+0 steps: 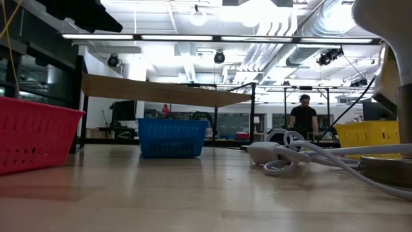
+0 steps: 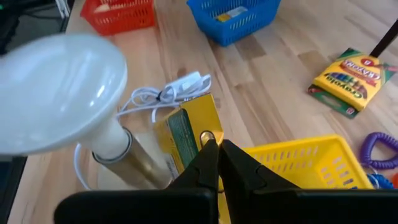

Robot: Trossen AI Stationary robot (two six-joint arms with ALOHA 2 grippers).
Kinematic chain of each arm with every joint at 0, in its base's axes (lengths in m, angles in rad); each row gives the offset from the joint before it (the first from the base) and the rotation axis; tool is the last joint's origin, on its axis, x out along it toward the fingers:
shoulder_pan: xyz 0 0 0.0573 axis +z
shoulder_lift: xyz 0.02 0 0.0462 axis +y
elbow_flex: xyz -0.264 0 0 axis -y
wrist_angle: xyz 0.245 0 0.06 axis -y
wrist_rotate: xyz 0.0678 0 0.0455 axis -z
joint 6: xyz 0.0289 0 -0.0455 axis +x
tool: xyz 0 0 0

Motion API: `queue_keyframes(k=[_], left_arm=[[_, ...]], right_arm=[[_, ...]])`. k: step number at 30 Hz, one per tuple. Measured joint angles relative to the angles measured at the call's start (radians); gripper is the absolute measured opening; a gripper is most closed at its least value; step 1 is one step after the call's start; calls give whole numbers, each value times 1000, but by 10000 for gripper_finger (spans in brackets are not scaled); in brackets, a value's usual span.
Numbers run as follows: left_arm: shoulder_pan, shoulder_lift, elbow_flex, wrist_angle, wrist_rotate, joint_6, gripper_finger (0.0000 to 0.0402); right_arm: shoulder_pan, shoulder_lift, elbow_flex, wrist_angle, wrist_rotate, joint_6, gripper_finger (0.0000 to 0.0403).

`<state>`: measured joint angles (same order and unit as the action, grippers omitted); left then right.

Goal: Pick & Place Office Desk Supplies
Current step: Put the yellow pack of crayon into the blue bin

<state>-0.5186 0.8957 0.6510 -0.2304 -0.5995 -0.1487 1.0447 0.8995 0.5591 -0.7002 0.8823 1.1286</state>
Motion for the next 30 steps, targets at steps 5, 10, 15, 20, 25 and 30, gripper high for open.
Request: queue_keyframes(k=[5, 10, 15, 20, 25, 30], left_arm=[[0, 0, 0, 0, 0, 0, 92], [0, 0, 0, 0, 0, 0, 92], [0, 0, 0, 0, 0, 0, 92], [0, 0, 0, 0, 0, 0, 92], [0, 0, 0, 0, 0, 0, 92], [0, 0, 0, 0, 0, 0, 92]], right_arm=[[0, -23, 0, -1, 50, 0, 3], [0, -38, 0, -1, 101, 0, 3], [0, -38, 0, -5, 114, 0, 3], [3, -39, 0, -31, 142, 1, 3], [3, -67, 0, -55, 167, 2, 3], [3, -106, 0, -113, 172, 22, 3]])
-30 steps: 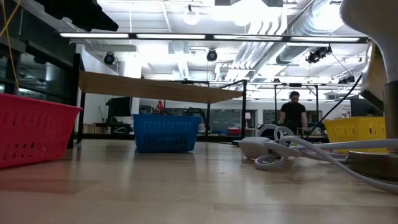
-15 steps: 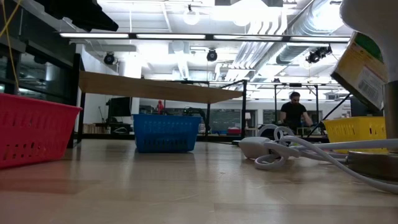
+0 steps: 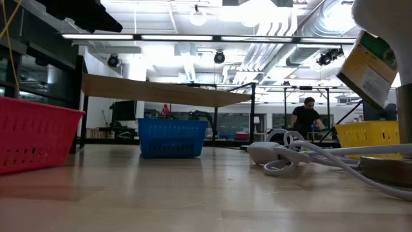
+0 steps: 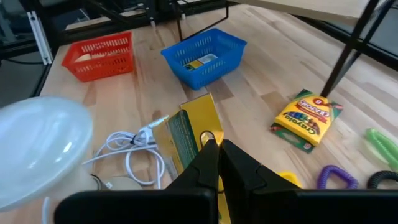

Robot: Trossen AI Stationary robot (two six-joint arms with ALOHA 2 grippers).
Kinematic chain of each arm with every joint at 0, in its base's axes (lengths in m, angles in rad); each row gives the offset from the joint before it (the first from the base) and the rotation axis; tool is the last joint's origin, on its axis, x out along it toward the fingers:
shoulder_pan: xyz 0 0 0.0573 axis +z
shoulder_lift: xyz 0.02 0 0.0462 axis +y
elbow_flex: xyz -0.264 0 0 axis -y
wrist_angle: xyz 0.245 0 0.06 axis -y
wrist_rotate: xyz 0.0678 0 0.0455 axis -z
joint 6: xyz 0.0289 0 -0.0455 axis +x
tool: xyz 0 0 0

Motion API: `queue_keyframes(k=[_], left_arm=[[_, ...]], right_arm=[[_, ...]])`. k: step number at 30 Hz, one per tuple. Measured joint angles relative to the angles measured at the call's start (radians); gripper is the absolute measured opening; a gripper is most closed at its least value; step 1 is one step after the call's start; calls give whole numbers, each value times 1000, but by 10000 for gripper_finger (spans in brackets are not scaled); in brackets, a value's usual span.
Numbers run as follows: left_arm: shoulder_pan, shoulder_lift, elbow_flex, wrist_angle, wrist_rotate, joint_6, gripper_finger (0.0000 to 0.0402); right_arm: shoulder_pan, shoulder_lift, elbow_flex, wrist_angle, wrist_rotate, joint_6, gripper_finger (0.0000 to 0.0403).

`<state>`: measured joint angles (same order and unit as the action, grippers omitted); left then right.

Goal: Pick & Place Office Desk Supplies
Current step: Put the yellow pack of crayon into the blue bin

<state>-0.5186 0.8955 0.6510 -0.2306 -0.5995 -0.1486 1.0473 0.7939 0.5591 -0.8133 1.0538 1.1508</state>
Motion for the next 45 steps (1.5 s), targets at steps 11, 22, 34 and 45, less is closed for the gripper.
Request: queue_keyframes(k=[11, 22, 34, 45], left_arm=[[0, 0, 0, 0, 0, 0, 92], [0, 0, 0, 0, 0, 0, 92], [0, 0, 0, 0, 0, 0, 92], [0, 0, 0, 0, 0, 0, 92]], right_arm=[[0, -32, 0, -169, -17, 185, 3], [0, -47, 0, -237, -46, 367, 3], [0, -46, 0, -352, -136, 770, 3], [-2, -48, 6, -361, -171, 862, 3]])
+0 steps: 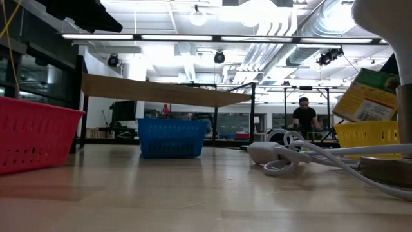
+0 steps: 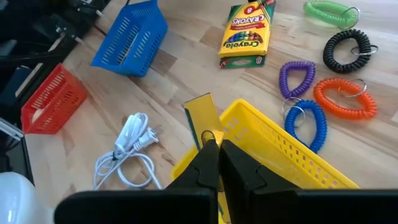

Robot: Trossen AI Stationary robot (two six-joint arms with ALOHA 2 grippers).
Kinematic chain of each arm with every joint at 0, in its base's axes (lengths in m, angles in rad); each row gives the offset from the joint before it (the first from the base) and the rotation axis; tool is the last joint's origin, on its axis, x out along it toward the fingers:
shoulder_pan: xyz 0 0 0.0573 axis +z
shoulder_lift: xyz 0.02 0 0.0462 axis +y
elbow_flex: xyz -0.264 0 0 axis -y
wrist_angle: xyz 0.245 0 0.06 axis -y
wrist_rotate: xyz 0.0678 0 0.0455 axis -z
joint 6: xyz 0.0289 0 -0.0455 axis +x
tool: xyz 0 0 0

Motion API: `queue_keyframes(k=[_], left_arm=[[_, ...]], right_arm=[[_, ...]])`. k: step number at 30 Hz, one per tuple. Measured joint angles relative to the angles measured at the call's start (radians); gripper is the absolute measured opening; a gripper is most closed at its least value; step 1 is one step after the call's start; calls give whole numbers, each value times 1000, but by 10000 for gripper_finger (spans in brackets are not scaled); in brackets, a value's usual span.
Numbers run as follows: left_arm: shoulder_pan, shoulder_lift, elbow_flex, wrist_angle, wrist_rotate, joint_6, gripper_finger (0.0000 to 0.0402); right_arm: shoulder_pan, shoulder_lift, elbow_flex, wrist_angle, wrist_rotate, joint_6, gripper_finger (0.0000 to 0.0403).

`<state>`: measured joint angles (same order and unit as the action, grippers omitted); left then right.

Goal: Pick & Place Office Desk Supplies
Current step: Put the yellow pack of crayon into the blue bin

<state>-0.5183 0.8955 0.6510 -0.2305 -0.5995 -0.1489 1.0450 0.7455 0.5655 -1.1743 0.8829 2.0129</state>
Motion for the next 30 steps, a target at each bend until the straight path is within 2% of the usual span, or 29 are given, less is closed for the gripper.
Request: queue_keyframes(k=[7, 18, 30], left_arm=[[0, 0, 0, 0, 0, 0, 92], [0, 0, 0, 0, 0, 0, 92], [0, 0, 0, 0, 0, 0, 92]], right_arm=[[-5, 0, 0, 6, -6, -12, 3], [-4, 0, 0, 39, -77, -101, 3], [-4, -16, 0, 16, -27, -120, 3]])
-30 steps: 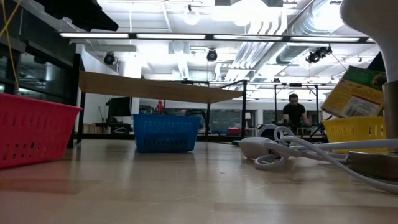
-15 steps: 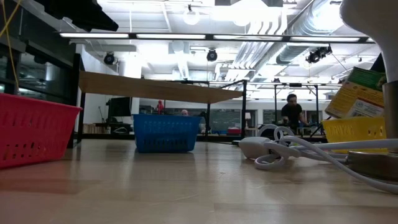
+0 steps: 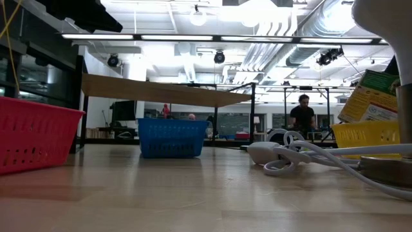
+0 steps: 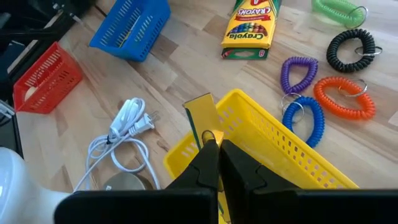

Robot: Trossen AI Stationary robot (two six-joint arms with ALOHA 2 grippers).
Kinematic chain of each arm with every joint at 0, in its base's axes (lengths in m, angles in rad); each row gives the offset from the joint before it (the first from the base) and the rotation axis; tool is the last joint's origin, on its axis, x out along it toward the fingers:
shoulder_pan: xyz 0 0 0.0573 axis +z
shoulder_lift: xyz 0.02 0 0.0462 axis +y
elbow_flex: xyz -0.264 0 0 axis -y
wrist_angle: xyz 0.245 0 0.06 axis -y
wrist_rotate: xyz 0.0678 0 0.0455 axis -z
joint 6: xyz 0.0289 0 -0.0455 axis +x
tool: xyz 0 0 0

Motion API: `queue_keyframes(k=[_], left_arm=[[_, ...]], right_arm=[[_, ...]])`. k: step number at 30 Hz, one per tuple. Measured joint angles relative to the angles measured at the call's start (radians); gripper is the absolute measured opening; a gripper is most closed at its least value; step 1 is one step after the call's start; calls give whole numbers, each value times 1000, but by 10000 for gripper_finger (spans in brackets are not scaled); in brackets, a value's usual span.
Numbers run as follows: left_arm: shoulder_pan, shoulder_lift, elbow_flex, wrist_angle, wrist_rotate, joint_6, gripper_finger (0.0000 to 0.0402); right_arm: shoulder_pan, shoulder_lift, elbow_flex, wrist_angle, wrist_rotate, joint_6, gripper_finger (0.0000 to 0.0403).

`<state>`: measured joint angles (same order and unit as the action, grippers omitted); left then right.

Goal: Pick & Place Office Desk Supplies
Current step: Put the yellow pack of crayon into the blue bin

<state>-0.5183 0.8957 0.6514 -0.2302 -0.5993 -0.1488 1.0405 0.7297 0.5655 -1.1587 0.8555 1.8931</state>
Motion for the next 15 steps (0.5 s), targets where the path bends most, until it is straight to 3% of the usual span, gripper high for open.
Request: queue_keyframes(k=[15], left_arm=[[0, 0, 0, 0, 0, 0, 92]], right_arm=[[0, -38, 0, -3, 46, -39, 3]])
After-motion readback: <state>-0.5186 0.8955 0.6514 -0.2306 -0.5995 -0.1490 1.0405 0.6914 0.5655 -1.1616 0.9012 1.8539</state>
